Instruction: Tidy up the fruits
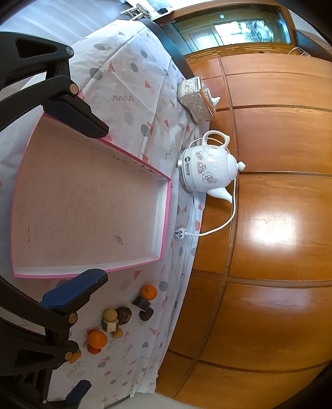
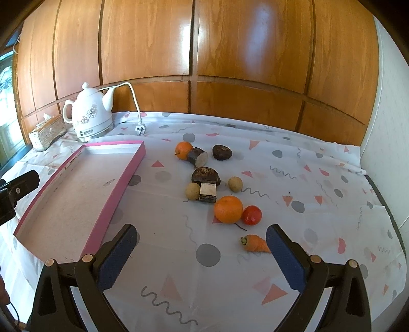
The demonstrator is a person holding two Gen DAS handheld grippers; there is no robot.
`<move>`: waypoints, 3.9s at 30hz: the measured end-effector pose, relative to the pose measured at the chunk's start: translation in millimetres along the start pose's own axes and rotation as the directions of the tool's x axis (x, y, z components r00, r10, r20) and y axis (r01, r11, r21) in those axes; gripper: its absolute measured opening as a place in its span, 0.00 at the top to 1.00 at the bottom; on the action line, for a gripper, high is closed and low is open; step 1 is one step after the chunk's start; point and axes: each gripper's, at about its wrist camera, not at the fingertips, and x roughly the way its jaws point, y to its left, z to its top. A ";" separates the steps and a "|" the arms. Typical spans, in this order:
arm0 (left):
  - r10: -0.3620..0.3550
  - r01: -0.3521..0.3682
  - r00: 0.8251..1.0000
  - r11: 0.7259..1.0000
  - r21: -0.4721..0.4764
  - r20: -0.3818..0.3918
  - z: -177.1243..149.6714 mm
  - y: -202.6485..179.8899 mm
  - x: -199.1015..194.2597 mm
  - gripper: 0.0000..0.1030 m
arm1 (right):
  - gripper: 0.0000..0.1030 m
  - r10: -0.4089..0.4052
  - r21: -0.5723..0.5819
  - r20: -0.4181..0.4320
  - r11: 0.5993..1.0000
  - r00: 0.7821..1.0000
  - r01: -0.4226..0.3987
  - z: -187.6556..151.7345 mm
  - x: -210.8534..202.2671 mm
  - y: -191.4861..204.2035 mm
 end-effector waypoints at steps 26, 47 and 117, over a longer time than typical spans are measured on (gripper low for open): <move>-0.054 0.055 0.998 0.995 0.085 -0.018 -3.1 -22.7 3.8 0.00 | 0.01 0.040 0.032 -0.050 0.999 0.998 -0.038 -5.7 6.7 -43.3; -0.258 0.295 0.950 0.925 0.239 -0.177 -16.1 -73.9 24.3 0.01 | 0.47 0.079 0.110 -0.189 0.992 0.979 -0.059 -26.5 41.3 -100.1; -0.469 0.550 0.771 0.832 0.079 -0.429 -10.8 -148.8 89.5 0.63 | 0.78 0.182 0.113 -0.227 0.981 0.957 -0.160 -24.1 66.2 -114.9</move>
